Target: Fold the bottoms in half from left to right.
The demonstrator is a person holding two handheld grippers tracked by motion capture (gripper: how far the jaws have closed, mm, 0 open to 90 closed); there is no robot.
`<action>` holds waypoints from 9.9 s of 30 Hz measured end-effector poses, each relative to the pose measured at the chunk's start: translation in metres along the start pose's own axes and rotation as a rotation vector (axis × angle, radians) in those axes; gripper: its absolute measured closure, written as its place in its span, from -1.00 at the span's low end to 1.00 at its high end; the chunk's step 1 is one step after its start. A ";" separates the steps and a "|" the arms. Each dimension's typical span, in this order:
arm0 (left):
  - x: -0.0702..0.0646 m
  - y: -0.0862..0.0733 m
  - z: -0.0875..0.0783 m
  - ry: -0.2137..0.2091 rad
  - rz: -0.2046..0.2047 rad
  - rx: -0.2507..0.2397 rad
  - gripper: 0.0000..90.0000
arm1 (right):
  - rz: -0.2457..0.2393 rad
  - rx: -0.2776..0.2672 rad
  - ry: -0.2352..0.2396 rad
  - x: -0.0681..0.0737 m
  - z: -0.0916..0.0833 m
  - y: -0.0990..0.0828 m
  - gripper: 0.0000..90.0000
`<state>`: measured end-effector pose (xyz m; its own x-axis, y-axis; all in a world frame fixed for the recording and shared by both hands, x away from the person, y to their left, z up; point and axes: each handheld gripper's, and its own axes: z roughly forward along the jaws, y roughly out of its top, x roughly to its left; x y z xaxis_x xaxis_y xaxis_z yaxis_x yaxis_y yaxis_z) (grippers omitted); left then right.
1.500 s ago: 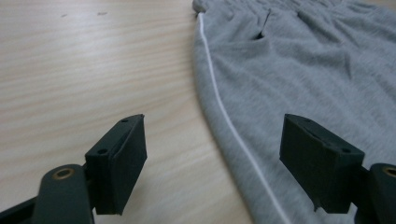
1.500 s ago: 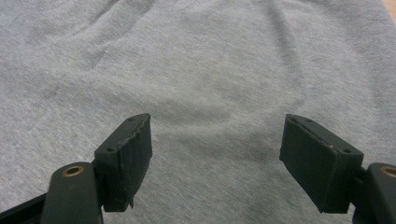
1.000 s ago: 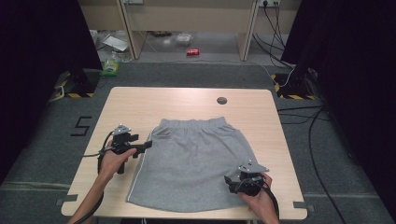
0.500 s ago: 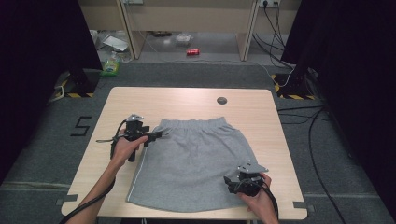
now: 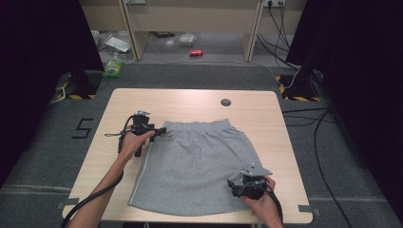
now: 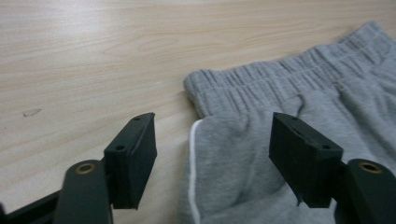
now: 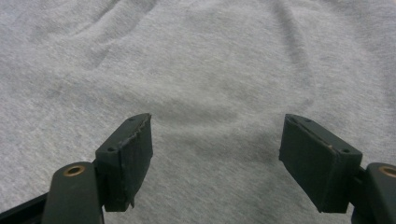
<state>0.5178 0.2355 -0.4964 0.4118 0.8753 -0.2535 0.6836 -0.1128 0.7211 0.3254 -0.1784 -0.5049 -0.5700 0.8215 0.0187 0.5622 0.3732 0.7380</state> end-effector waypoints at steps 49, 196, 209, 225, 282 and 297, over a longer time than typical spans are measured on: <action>-0.027 0.017 0.034 0.158 0.191 0.164 0.70 | -0.093 -0.020 0.239 0.090 0.045 0.038 -0.38; -0.197 0.125 0.060 -0.083 0.200 0.146 0.07 | 0.134 -0.342 0.025 0.004 -0.092 -0.018 0.81; -0.135 0.093 0.069 -0.041 0.137 0.233 -0.03 | 0.215 -0.261 -0.134 -0.022 -0.106 -0.060 0.74; -0.115 0.065 0.074 -0.097 0.103 0.282 -0.07 | 0.167 -0.184 -0.217 -0.036 -0.087 -0.046 0.22; -0.139 0.050 0.105 0.072 0.259 0.251 0.00 | -0.091 -0.022 0.105 0.058 -0.018 -0.008 0.07; -0.129 0.047 0.098 0.054 0.254 0.249 -0.01 | -0.194 0.055 0.162 0.101 0.000 -0.008 0.26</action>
<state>0.5558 0.0710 -0.4936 0.5596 0.8274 -0.0470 0.6919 -0.4352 0.5761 0.2634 -0.0985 -0.5091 -0.7563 0.6542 -0.0084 0.4625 0.5437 0.7004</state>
